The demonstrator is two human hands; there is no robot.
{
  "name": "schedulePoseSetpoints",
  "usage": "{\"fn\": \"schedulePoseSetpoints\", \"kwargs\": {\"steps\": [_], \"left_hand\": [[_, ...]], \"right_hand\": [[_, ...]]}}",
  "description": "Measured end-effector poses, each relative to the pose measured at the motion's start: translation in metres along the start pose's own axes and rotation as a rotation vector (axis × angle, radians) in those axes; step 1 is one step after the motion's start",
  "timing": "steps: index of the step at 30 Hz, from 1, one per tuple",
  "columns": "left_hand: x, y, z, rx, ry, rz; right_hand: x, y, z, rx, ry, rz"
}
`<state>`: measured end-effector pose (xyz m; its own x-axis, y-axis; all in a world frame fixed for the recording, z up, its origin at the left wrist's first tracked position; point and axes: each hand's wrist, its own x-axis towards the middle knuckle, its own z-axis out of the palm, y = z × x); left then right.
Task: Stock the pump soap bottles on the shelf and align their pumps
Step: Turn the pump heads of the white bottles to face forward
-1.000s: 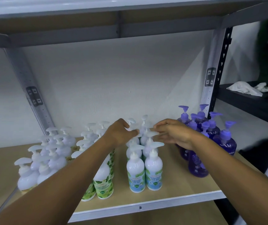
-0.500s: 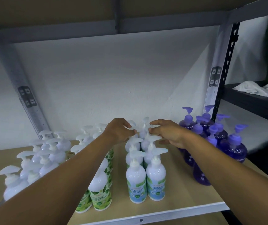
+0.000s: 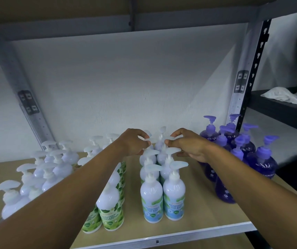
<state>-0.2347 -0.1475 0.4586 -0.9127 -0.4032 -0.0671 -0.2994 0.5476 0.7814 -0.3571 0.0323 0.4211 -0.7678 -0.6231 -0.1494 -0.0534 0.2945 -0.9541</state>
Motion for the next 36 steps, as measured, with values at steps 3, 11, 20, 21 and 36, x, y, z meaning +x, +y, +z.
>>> {"fn": "schedulePoseSetpoints", "kwargs": {"steps": [3,11,20,21,36], "left_hand": [[-0.001,0.000,0.000,-0.003,-0.004,0.000],[-0.002,0.000,-0.003,-0.015,-0.007,-0.014],[0.026,0.002,-0.025,-0.095,0.093,-0.014],[0.029,0.000,-0.025,-0.091,0.062,-0.010],[0.053,-0.014,-0.008,-0.060,-0.037,0.041]], "right_hand": [[-0.001,-0.001,0.000,0.002,0.002,0.005],[-0.003,-0.006,-0.001,0.014,-0.025,0.017],[0.021,-0.017,-0.013,0.034,0.050,0.017],[0.026,-0.017,-0.012,0.043,0.041,0.028],[0.043,-0.013,-0.005,0.057,-0.057,0.001]]}}
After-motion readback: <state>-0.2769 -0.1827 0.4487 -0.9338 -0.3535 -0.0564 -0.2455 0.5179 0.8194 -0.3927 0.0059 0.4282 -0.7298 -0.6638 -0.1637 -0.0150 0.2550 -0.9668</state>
